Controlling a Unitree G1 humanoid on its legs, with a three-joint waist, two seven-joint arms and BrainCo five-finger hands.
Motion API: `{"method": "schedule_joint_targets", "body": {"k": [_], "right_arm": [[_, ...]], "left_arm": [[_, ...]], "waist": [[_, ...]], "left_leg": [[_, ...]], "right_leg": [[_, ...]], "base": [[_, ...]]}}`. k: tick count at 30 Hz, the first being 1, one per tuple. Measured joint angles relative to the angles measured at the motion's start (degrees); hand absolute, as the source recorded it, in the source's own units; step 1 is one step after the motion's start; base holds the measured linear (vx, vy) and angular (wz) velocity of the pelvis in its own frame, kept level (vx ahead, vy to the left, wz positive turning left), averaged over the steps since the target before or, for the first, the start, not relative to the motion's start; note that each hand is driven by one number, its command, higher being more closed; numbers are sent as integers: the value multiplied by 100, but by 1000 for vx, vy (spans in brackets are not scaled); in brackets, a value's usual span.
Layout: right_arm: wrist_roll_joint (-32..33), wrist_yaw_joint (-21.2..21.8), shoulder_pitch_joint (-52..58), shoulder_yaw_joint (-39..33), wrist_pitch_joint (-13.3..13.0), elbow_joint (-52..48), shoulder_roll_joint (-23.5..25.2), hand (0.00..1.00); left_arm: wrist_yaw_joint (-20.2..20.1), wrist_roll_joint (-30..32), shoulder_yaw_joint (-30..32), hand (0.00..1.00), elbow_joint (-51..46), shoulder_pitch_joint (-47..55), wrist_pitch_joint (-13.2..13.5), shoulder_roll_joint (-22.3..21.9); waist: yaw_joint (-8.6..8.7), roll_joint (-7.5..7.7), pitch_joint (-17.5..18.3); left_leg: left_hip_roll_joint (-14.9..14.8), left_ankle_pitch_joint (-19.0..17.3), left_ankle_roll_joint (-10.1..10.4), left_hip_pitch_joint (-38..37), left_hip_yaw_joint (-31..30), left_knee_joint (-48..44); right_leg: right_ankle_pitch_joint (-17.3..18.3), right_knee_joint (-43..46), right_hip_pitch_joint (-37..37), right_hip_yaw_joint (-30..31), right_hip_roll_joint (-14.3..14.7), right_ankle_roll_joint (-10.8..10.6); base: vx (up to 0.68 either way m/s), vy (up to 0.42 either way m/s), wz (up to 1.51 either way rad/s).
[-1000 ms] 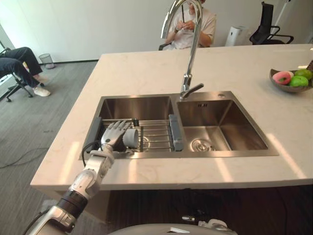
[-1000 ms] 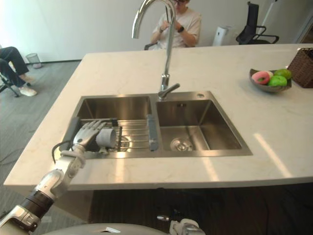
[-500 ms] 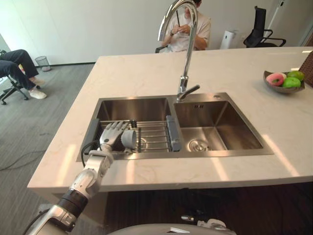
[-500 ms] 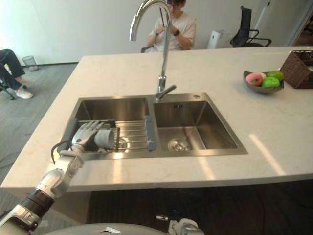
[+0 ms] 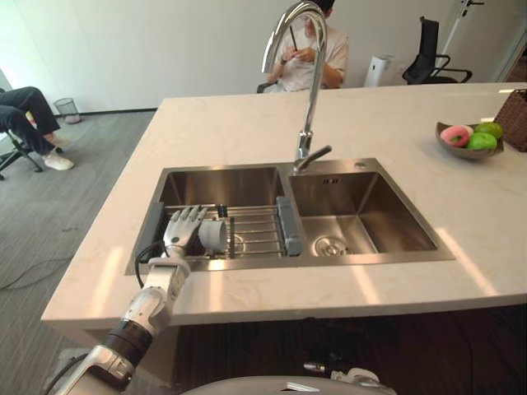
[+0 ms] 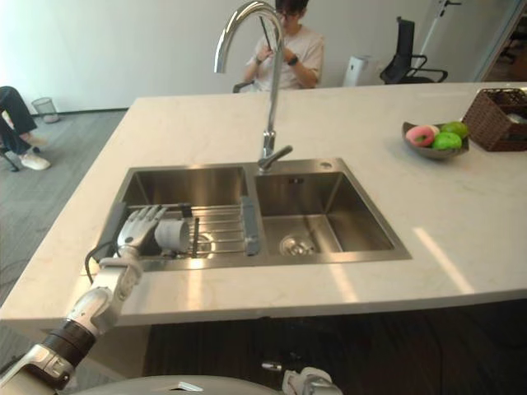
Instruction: Walk over to the sink, pick up the cup, carry it to the dishwasher, place the cup inside the dishwasher, then close the dishwasher door
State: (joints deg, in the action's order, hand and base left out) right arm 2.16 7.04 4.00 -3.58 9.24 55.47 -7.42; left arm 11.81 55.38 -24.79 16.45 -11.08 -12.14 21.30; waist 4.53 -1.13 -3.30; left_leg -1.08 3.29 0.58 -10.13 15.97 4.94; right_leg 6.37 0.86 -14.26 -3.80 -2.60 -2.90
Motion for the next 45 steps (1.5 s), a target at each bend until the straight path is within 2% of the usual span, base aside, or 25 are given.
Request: {"method": "schedule_joint_targets", "body": {"k": [7,16,20,25,28,35,39,45], "right_arm": [[-26,0,-8,-3,19,-9,9,0],[-26,36,8,0,165,-37,-6,0],[-28,52,58,-6,232,-29,-60,0],[-33,131,223,-159,286,-3,-112,0],[-34,209,226,-224,298,-2,-122,0],[-39,288,233,-349,299,-39,-161,0],[-60,303,238,-383,308,-49,-168,0],[-256,430,242,-483,359,-58,-184,0]], "left_arm": [[-174,292,-3,0,74,0,-66,-32],[-497,680,-16,0,283,-9,-185,-112],[-821,802,-38,0,465,-123,-248,-89],[-1245,897,-233,0,505,-367,-242,-42],[-1478,898,-245,0,507,-508,-216,67],[-2089,902,-263,0,544,-726,-13,142],[-2142,902,-288,0,730,-761,-42,307],[-2140,901,-285,0,887,-842,-76,315]], "waist": [[34,14,-6],[107,20,-10],[200,15,-9],[221,9,-15],[312,-36,-43],[393,-149,-95],[451,-180,-104],[497,-231,-135]], "left_leg": [[1,-13,0,-1,13,0],[0,-37,23,-68,40,0],[-9,-63,49,-96,119,1],[-6,-92,44,-97,155,0],[-8,-93,47,-97,159,0],[-20,-103,62,-97,183,0],[-46,-123,89,-94,288,-1],[-48,-127,94,-94,288,-2]], "right_leg": [[0,-5,-2,9,0,-1],[3,-41,-75,23,0,2],[4,-41,-68,102,5,5],[4,-47,-49,148,3,4],[4,-51,-49,149,5,4],[5,-51,-36,177,15,6],[5,-35,26,293,38,10],[6,-37,27,298,40,10]], "base": [[0,0,0],[-1,-2,-1],[-10,-16,-8],[1,-9,-5],[0,0,0],[-4,-7,-1],[-7,-26,-13],[-2,-15,-2]]}}
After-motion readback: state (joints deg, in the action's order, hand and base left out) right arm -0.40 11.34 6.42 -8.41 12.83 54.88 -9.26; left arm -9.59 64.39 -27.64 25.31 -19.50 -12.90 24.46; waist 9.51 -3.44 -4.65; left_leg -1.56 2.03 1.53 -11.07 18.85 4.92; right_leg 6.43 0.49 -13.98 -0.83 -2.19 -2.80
